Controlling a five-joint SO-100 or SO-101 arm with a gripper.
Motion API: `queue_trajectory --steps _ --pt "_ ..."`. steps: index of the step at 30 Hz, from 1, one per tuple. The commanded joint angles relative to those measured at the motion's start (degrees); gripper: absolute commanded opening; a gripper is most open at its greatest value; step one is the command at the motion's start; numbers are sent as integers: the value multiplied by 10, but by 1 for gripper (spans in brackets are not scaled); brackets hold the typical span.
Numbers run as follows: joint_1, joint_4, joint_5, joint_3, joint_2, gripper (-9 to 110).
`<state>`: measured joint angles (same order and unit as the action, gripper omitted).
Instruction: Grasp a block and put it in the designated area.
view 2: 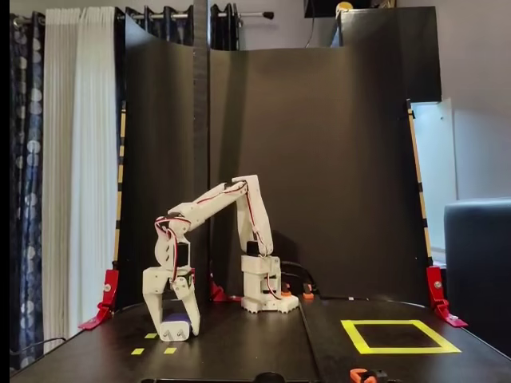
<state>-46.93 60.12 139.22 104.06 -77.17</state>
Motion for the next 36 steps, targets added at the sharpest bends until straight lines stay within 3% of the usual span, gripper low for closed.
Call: queue_trajectory --steps 1,28,36 --pt "-4 -4 5 2 -2 19" --pt "24 171 -5 1 -213 19" --pt "73 172 -76 2 -218 19"
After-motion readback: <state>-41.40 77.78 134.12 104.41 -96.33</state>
